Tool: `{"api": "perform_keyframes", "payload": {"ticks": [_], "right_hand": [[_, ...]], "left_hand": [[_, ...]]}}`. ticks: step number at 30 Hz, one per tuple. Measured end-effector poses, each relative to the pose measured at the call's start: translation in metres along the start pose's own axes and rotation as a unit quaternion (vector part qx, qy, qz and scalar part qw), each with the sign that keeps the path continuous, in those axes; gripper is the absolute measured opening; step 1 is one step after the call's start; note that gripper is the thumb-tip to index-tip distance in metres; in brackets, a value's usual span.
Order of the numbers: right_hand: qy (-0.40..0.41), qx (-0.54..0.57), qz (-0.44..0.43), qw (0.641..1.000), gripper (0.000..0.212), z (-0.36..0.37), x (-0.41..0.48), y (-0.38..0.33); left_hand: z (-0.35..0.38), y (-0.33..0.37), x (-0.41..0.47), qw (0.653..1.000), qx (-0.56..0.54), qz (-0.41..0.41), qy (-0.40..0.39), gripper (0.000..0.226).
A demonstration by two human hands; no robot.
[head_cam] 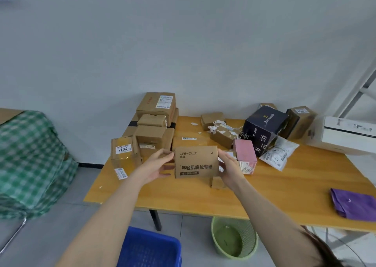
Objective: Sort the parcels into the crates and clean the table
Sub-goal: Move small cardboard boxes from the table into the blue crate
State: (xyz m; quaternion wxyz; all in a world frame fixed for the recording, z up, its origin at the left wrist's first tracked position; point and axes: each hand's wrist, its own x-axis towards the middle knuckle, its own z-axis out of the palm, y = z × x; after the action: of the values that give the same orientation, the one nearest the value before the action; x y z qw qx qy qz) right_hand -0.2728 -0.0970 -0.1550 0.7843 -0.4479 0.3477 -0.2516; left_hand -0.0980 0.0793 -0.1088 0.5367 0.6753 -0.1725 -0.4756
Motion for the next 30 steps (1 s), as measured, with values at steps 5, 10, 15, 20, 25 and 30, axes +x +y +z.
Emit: {"api": "perform_keyframes", "payload": {"ticks": [5,10,15,20,25,30], "right_hand": [[-0.039,0.035,-0.011,0.999,0.020,0.006,-0.040,-0.005],[-0.073,0.002,-0.019,0.997,0.030,-0.004,-0.103,0.010],[-0.085,-0.008,-0.008,0.996,0.024,-0.016,-0.157,0.028],[-0.101,-0.005,0.018,0.995,0.014,-0.013,-0.197,0.045],[-0.133,-0.012,0.029,0.991,0.035,-0.001,-0.232,0.066],[-0.179,0.000,0.042,0.983,0.044,0.014,-0.262,0.078]], "left_hand": [[0.015,-0.006,-0.049,0.998,-0.027,0.039,0.028,0.019],[0.030,-0.038,-0.120,0.996,-0.042,0.058,0.050,0.025],[0.048,-0.079,-0.177,0.995,-0.057,0.051,0.062,0.039],[0.053,-0.110,-0.220,0.990,-0.098,0.041,0.091,0.034],[0.043,-0.133,-0.258,0.990,-0.095,0.033,0.100,0.048],[0.028,-0.145,-0.289,0.988,-0.107,0.025,0.106,0.055]]}}
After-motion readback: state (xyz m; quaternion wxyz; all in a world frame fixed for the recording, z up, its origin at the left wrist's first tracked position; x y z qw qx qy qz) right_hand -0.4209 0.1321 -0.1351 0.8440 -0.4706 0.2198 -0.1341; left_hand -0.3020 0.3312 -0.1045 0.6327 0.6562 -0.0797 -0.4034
